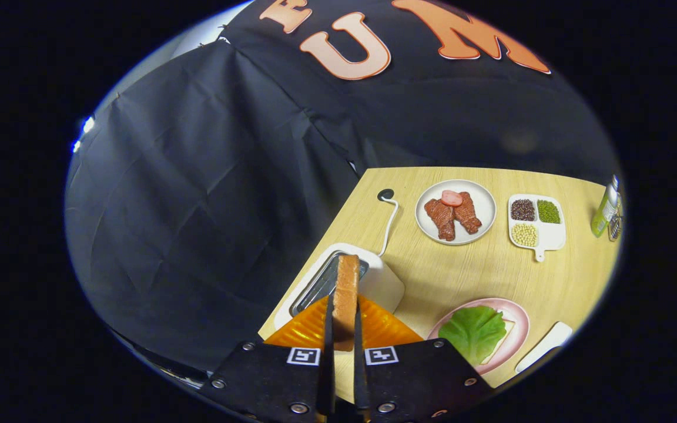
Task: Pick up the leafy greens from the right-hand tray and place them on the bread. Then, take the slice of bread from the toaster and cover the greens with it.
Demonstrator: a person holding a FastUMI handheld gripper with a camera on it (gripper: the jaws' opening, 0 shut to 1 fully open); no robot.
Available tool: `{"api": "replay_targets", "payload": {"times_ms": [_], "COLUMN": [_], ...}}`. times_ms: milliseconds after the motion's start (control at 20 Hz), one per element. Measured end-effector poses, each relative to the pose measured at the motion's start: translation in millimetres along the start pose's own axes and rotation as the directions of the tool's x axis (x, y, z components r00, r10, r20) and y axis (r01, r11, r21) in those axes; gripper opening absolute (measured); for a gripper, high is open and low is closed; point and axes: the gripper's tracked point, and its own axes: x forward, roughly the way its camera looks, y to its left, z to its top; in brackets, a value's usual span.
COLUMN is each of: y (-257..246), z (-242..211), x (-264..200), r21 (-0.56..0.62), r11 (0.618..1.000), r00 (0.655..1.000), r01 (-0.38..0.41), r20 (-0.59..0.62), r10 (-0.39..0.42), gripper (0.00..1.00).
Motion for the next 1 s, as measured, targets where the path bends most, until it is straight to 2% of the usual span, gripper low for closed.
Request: {"api": "replay_targets", "payload": {"times_ms": [1000], "y": [-86], "z": [-57], "x": [-50], "r21": [0.087], "r11": [0.995], "r00": [0.996], "r01": [-0.047], "r20": [0.079], "r10": [0.040], "gripper": [0.13]}}
